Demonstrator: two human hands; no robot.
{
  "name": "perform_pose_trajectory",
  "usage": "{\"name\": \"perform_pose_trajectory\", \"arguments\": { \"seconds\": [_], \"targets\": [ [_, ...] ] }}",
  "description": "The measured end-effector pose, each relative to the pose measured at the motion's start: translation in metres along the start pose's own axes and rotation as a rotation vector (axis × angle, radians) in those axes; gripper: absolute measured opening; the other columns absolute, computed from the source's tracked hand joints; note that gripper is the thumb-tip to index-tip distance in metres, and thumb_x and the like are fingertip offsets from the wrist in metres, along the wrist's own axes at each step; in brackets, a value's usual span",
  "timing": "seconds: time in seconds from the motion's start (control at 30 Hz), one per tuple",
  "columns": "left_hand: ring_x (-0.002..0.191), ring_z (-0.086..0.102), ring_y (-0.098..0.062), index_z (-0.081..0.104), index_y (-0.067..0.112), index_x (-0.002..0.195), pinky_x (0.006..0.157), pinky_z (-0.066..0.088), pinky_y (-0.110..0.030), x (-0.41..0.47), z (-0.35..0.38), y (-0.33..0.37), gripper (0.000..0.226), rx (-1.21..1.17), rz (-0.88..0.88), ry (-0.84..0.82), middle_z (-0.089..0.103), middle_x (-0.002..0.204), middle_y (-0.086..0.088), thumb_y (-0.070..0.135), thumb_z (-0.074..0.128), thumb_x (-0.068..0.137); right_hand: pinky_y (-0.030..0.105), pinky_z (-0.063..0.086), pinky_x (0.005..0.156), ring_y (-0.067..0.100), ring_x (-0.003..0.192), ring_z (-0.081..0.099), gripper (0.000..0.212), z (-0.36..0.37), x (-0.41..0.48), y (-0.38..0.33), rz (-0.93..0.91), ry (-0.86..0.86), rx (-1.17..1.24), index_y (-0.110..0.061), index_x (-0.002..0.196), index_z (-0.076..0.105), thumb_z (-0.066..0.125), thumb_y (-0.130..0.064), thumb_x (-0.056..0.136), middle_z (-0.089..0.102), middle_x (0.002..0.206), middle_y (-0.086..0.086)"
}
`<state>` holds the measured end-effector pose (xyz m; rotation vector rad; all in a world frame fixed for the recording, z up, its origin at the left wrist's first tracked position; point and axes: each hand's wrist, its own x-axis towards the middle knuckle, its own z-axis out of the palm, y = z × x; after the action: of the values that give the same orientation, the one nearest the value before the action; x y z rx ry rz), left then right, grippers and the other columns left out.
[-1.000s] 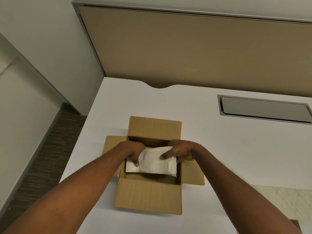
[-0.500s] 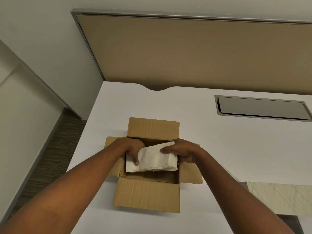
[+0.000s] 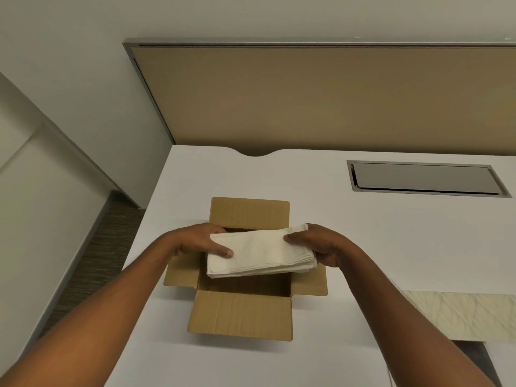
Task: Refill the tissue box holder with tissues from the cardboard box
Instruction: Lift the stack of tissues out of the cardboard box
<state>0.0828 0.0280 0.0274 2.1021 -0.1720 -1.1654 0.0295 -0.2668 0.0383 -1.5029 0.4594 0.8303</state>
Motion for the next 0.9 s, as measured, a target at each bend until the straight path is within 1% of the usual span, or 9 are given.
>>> {"name": "perform_pose_trajectory", "arguments": {
  "seconds": [0.07,0.2,0.27,0.4,0.5,0.67,0.77,0.83,0.9],
  "targets": [
    [0.104,0.065,-0.015,0.065,0.029,0.109,0.085,0.054,-0.027,-0.012,0.005,0.002,0.049,-0.173,0.017,0.068,0.07,0.11,0.003,0.042,0.082,0.065,0.045,0.054,0.09,0.032,0.099,0.068,0.026,-0.001,-0.006,0.003,-0.026,-0.004,0.085,-0.004,0.111,0.061,0.067,-0.011,0.087,0.07,0.107,0.017],
    [0.098,0.07,-0.019,0.069,0.022,0.11,0.075,0.058,-0.026,-0.031,0.024,0.006,0.066,-0.476,0.031,0.098,0.075,0.106,0.0,0.037,0.091,0.049,0.028,0.058,0.064,0.019,0.078,0.073,0.01,-0.001,-0.021,0.007,-0.109,-0.011,0.113,-0.01,0.097,0.065,0.066,-0.01,0.087,0.076,0.086,0.005],
    [0.099,0.071,-0.02,0.068,0.019,0.112,0.074,0.058,-0.026,-0.039,0.035,0.007,0.074,-0.573,0.041,0.084,0.074,0.109,-0.002,0.034,0.094,0.044,0.025,0.057,0.057,0.015,0.072,0.074,0.007,-0.001,-0.032,0.007,-0.144,-0.002,0.105,-0.012,0.093,0.066,0.066,-0.01,0.087,0.077,0.079,0.001],
    [0.106,0.068,-0.027,0.069,0.014,0.112,0.082,0.058,-0.033,-0.052,0.054,0.014,0.073,-0.728,0.045,0.043,0.071,0.116,-0.01,0.025,0.095,0.045,0.028,0.057,0.059,0.016,0.072,0.072,0.008,-0.001,-0.055,0.006,-0.183,0.021,0.056,-0.015,0.093,0.066,0.069,-0.015,0.086,0.074,0.086,0.004],
    [0.108,0.066,-0.028,0.066,0.011,0.117,0.087,0.054,-0.035,-0.062,0.066,0.025,0.082,-0.738,0.039,0.057,0.07,0.117,-0.011,0.024,0.096,0.042,0.028,0.056,0.056,0.018,0.076,0.07,0.01,-0.004,-0.072,0.009,-0.2,0.063,0.023,-0.018,0.092,0.063,0.07,-0.018,0.085,0.071,0.089,0.004],
    [0.104,0.068,-0.025,0.064,0.01,0.118,0.081,0.056,-0.032,-0.073,0.089,0.048,0.05,-0.788,0.028,0.145,0.07,0.118,-0.012,0.008,0.078,0.07,0.032,0.055,0.06,0.023,0.078,0.068,0.01,-0.016,-0.096,0.025,-0.228,0.08,0.031,-0.017,0.095,0.064,0.068,-0.02,0.086,0.07,0.091,0.007],
    [0.109,0.065,-0.028,0.061,0.004,0.122,0.085,0.053,-0.033,-0.078,0.106,0.063,0.051,-0.825,0.001,0.19,0.069,0.119,-0.015,0.007,0.076,0.074,0.042,0.052,0.072,0.027,0.081,0.066,0.007,-0.026,-0.11,0.038,-0.234,0.094,0.031,-0.016,0.094,0.064,0.066,-0.02,0.088,0.069,0.091,0.009],
    [0.111,0.063,-0.029,0.061,0.001,0.122,0.086,0.052,-0.034,-0.082,0.119,0.072,0.056,-0.844,-0.035,0.207,0.068,0.119,-0.016,0.011,0.078,0.07,0.04,0.054,0.069,0.028,0.081,0.067,0.012,-0.035,-0.119,0.047,-0.232,0.098,0.05,-0.014,0.098,0.063,0.066,-0.019,0.088,0.07,0.093,0.01],
    [0.109,0.064,-0.027,0.062,0.001,0.12,0.082,0.053,-0.034,-0.085,0.135,0.08,0.061,-0.849,-0.059,0.22,0.069,0.118,-0.015,0.016,0.08,0.063,0.035,0.057,0.059,0.024,0.076,0.07,0.016,-0.046,-0.128,0.058,-0.232,0.087,0.073,-0.012,0.102,0.064,0.066,-0.017,0.088,0.071,0.092,0.009]
  ]
}}
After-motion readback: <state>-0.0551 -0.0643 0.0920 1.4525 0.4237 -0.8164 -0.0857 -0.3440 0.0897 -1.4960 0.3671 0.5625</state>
